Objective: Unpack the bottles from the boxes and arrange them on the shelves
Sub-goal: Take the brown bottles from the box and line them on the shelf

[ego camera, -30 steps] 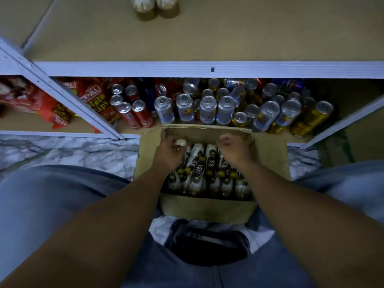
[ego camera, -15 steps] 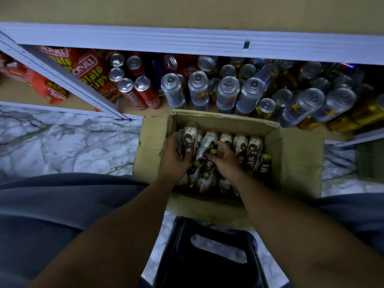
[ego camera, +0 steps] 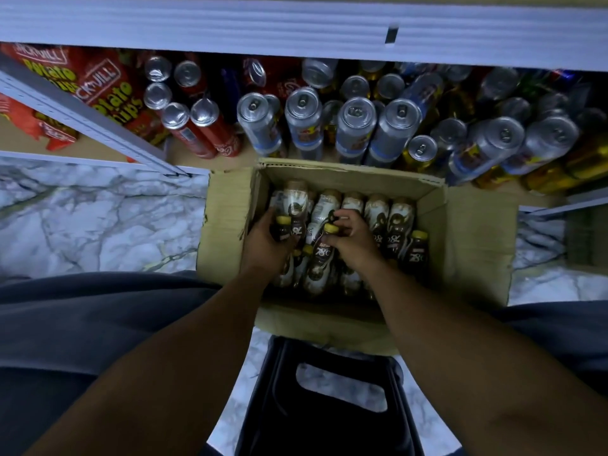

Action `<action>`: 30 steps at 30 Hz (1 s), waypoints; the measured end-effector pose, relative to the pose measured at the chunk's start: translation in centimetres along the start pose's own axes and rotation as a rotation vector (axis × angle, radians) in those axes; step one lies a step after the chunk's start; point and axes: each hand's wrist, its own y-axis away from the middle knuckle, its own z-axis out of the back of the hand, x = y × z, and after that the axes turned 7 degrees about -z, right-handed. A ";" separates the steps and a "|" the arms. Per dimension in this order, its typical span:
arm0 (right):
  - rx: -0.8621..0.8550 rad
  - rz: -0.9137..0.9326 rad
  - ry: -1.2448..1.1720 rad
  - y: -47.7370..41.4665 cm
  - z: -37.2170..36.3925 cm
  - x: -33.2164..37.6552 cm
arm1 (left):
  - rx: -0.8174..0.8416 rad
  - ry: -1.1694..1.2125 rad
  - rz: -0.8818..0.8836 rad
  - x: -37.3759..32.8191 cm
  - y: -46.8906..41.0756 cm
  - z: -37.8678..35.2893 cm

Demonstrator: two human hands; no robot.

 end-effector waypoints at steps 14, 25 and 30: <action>-0.040 0.111 -0.130 3.1 -0.5 0.8 | 0.072 0.112 -0.155 -2.7 1.3 1.4; -0.078 0.489 -0.043 13.3 5.9 9.0 | 0.128 0.235 -0.508 -15.1 5.4 6.2; -0.110 0.664 0.055 20.0 9.5 12.6 | 0.180 0.252 -0.674 -22.2 8.5 8.8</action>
